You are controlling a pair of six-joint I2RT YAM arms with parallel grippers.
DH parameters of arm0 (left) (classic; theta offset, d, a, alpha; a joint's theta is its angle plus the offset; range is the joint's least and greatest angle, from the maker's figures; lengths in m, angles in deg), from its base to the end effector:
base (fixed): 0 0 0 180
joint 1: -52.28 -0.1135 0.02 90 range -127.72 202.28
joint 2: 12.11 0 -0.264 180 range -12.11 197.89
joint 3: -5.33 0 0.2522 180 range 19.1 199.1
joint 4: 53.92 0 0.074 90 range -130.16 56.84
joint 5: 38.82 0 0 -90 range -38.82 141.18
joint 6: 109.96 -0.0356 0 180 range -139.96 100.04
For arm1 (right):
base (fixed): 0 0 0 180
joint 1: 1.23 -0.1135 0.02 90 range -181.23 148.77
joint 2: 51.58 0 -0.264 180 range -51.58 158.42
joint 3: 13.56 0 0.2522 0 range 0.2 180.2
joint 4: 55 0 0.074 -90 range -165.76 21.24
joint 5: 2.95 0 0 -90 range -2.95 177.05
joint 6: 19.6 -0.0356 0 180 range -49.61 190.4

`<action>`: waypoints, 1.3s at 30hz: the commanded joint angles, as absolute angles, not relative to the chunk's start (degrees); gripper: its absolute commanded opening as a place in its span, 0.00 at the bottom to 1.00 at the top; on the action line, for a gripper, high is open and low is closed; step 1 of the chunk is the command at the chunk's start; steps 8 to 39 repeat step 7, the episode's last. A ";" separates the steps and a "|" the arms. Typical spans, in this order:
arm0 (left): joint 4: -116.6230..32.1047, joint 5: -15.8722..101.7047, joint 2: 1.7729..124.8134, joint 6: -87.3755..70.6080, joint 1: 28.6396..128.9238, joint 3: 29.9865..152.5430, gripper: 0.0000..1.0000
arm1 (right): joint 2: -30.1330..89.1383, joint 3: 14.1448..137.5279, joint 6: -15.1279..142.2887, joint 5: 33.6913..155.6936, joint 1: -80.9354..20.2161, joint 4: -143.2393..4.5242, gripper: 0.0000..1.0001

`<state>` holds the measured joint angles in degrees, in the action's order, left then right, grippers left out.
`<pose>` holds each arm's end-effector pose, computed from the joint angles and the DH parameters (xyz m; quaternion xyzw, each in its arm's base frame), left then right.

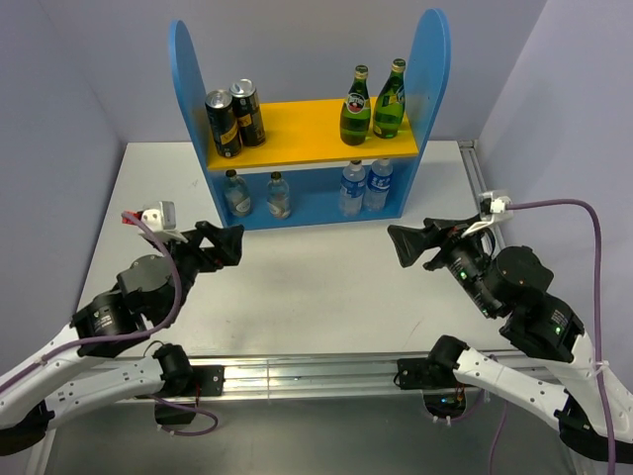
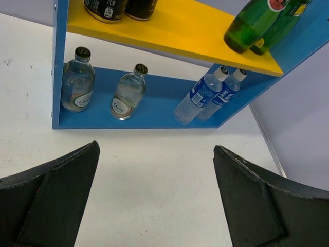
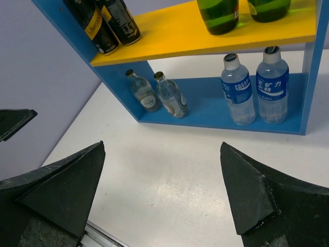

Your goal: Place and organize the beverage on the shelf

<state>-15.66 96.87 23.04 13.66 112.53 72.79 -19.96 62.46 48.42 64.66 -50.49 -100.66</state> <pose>0.0795 -0.0877 0.3900 -0.0953 0.7260 -0.2538 0.6320 0.0640 0.0535 0.4260 -0.0334 0.7135 0.2867 0.6385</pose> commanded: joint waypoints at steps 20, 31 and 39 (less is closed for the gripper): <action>-15.72 97.58 23.48 11.85 113.72 73.06 0.99 | -21.34 62.52 50.09 64.11 -50.80 -98.65 1.00; -15.72 97.58 23.48 11.85 113.72 73.06 0.99 | -21.34 62.52 50.09 64.11 -50.80 -98.65 1.00; -15.72 97.58 23.48 11.85 113.72 73.06 0.99 | -21.34 62.52 50.09 64.11 -50.80 -98.65 1.00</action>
